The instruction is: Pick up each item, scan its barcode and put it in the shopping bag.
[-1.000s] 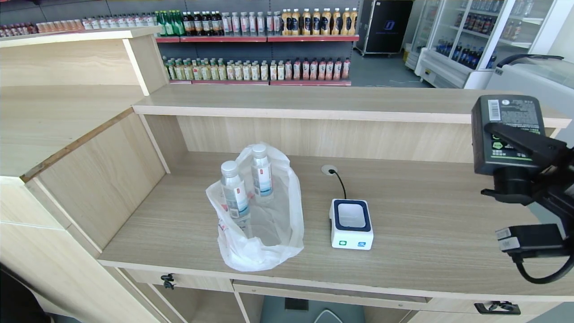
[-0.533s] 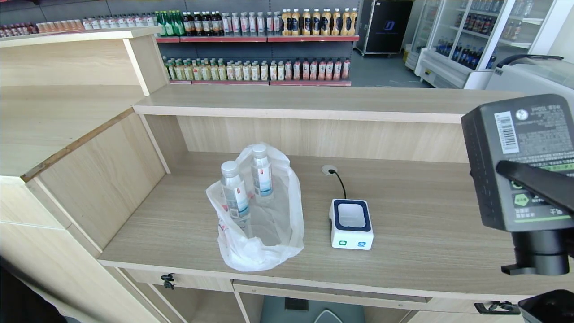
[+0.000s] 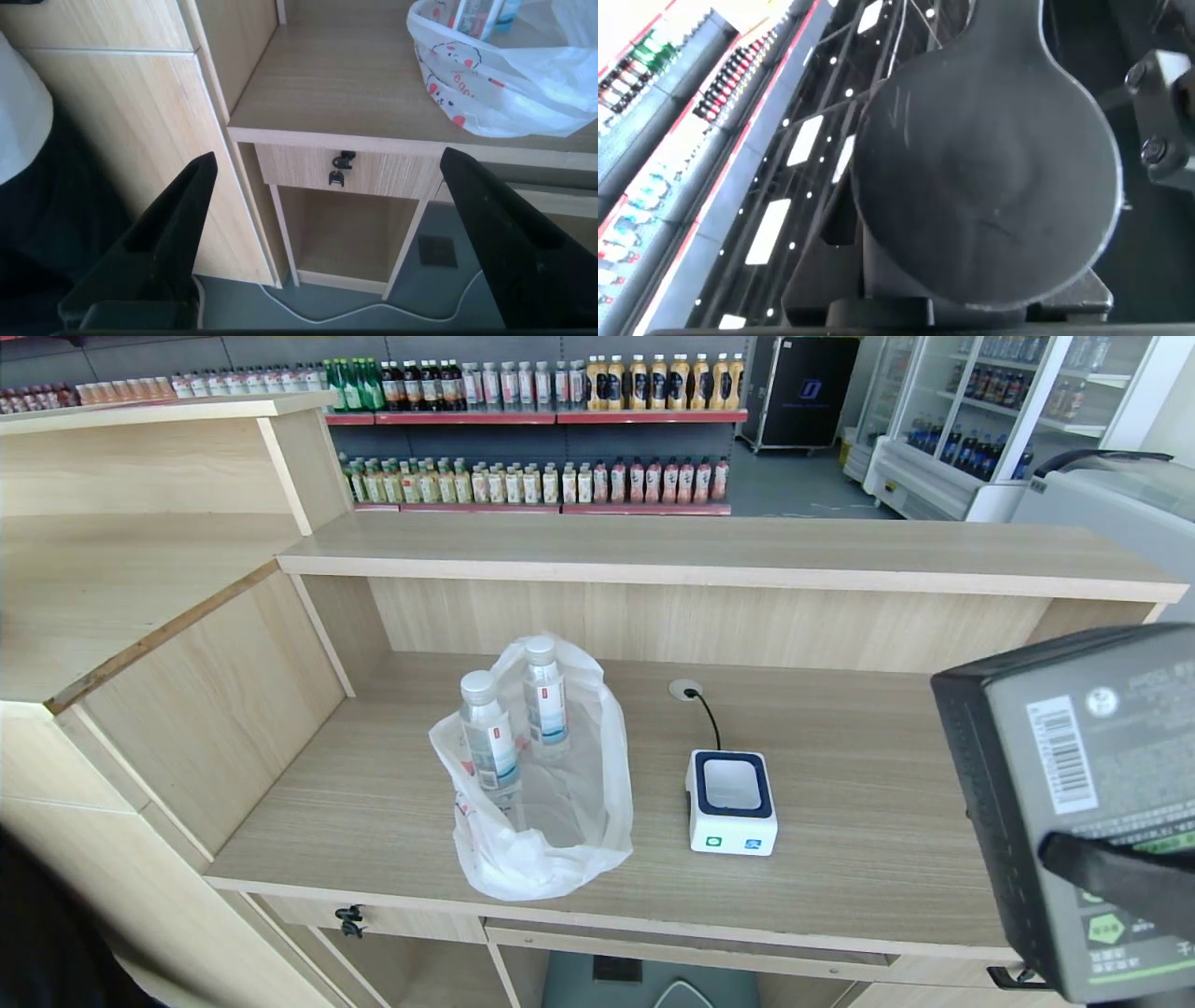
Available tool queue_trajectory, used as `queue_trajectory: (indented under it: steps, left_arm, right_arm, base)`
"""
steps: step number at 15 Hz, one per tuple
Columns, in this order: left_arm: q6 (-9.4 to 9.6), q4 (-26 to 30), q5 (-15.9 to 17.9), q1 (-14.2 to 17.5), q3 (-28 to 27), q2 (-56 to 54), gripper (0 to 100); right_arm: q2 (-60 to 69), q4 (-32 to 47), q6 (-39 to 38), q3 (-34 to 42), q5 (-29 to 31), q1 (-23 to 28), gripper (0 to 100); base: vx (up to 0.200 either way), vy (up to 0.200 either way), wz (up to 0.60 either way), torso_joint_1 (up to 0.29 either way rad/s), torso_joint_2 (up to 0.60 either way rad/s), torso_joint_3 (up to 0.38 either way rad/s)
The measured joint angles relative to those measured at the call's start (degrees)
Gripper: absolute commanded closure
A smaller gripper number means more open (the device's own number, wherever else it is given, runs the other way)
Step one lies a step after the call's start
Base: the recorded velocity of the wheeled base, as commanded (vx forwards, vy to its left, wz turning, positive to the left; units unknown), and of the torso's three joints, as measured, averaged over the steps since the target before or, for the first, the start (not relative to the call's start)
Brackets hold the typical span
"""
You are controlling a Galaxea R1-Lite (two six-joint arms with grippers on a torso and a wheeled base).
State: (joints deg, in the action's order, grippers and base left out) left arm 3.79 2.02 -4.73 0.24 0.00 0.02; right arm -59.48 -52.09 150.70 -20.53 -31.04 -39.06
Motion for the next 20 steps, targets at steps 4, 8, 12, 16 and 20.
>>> queue_trajectory:
  steps: [4, 8, 12, 16, 20]
  left_arm:
    - [0.0, 0.0, 0.0, 0.0, 0.0, 0.0, 0]
    - [0.0, 0.0, 0.0, 0.0, 0.0, 0.0, 0]
    - [0.0, 0.0, 0.0, 0.0, 0.0, 0.0, 0]
    - [0.0, 0.0, 0.0, 0.0, 0.0, 0.0, 0]
    - [0.0, 0.0, 0.0, 0.0, 0.0, 0.0, 0]
  right_arm:
    - [2.6, 5.4, 1.8, 0.1, 0.2, -0.7, 100]
    - [3.2, 5.3, 1.3, -0.4, 0.4, -1.0, 100]
    - [3.6, 5.2, 0.2, -0.9, 0.4, -1.0, 100]
    - [3.7, 5.4, 0.2, -0.8, 0.4, -1.1, 100]
    - [3.8, 5.5, -1.1, -0.9, 1.2, -1.7, 100]
  base:
    - [0.0, 0.0, 0.0, 0.0, 0.0, 0.0]
    - [0.0, 0.0, 0.0, 0.0, 0.0, 0.0]
    - [0.0, 0.0, 0.0, 0.0, 0.0, 0.0]
    - [0.0, 0.0, 0.0, 0.0, 0.0, 0.0]
    - [0.0, 0.0, 0.0, 0.0, 0.0, 0.0]
